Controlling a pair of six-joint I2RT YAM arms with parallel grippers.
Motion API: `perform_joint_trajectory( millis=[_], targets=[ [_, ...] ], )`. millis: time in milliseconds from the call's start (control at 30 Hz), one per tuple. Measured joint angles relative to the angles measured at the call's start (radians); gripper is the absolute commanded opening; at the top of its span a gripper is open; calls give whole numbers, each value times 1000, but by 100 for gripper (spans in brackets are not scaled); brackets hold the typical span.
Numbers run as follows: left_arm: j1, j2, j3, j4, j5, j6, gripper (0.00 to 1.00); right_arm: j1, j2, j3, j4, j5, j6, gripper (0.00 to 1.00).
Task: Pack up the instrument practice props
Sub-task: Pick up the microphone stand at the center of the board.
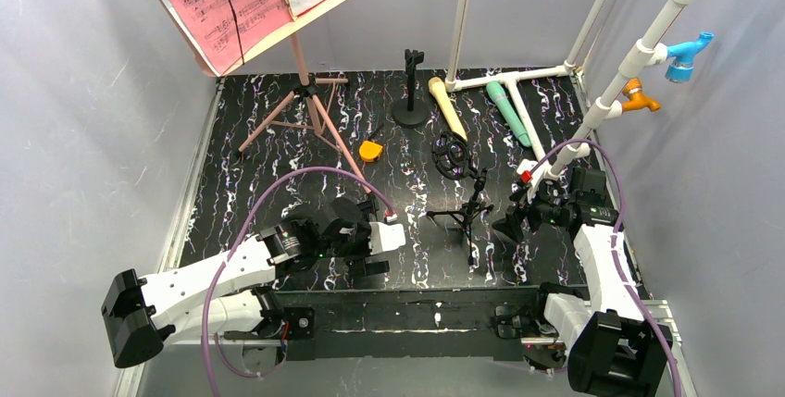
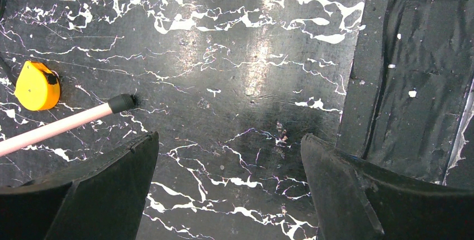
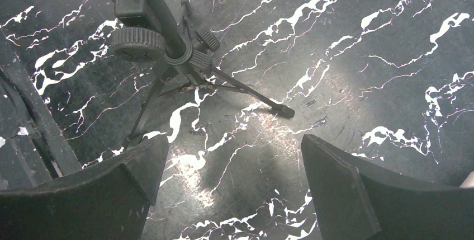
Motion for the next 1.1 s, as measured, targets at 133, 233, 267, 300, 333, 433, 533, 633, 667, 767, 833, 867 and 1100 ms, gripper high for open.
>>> perform_joint_trajectory(
  millis=[133,233,267,300,333,433,533,633,667,767,833,867,1100],
  targets=[
    [0,0,0,0,0,0,98,0,0,0,0,0,0,98],
    [0,0,1,0,0,0,98,0,0,0,0,0,0,98],
    [0,0,1,0,0,0,98,0,0,0,0,0,0,98],
    [0,0,1,0,0,0,98,0,0,0,0,0,0,98],
    [0,0,1,0,0,0,98,0,0,0,0,0,0,98],
    [0,1,1,0,0,0,98,-1,0,0,0,0,0,98],
    [0,5,1,0,0,0,98,-1,0,0,0,0,0,98],
    [0,8,1,0,0,0,98,-1,0,0,0,0,0,98],
    [0,9,1,0,0,0,98,-1,0,0,0,0,0,98],
    [0,11,1,0,1,0,98,-1,0,0,0,0,0,98],
    [0,11,1,-1,1,0,98,-1,0,0,0,0,0,98],
    [0,11,1,-1,1,0,98,-1,0,0,0,0,0,98],
    [0,11,2,-1,1,0,98,-1,0,0,0,0,0,98]
  ],
)
